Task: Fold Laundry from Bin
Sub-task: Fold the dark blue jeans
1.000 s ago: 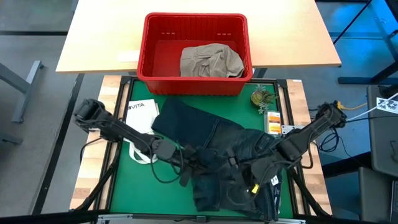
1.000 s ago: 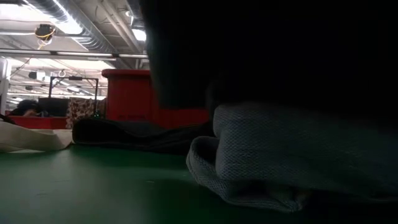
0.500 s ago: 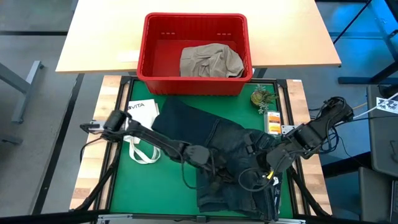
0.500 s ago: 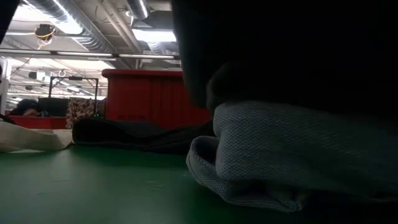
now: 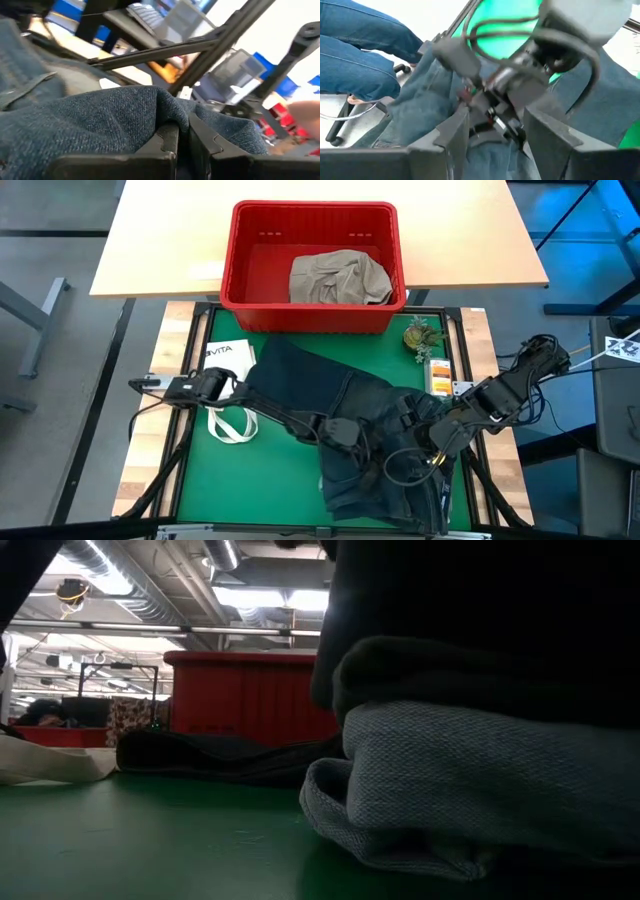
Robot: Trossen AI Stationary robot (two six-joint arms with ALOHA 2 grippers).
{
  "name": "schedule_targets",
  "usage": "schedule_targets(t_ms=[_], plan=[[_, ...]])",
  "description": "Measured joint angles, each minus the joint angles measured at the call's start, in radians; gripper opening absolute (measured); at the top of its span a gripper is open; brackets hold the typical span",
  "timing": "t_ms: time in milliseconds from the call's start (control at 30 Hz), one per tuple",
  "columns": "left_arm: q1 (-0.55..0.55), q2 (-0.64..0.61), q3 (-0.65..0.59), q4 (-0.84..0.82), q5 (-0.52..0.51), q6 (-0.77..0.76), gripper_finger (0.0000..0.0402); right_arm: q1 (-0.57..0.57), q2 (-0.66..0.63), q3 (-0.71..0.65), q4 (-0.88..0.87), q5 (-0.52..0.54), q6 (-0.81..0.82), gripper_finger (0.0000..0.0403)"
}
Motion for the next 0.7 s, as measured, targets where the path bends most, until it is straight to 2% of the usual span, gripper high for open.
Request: schedule_targets(t_ms=[267, 367, 567, 700], plan=[[-0.005, 0.036, 0.0, 0.008, -0.047, 0.003, 0.0012, -0.001, 0.001, 0.0, 0.001, 0.0, -0.011, 0.0188], [-0.014, 0.036, 0.0, 0.009, -0.063, 0.07, 0.0021, -0.001, 0.001, 0.0, 0.001, 0.0, -0.011, 0.0188], [-0.044, 0.036, 0.0, 0.029, -0.188, 0.211, 0.007, -0.001, 0.002, 0.0, 0.001, 0.0, -0.009, 0.0188], [-0.044, 0.036, 0.0, 0.038, -0.18, 0.212, 0.0112, -0.001, 0.002, 0.0, 0.001, -0.005, -0.008, 0.0188]])
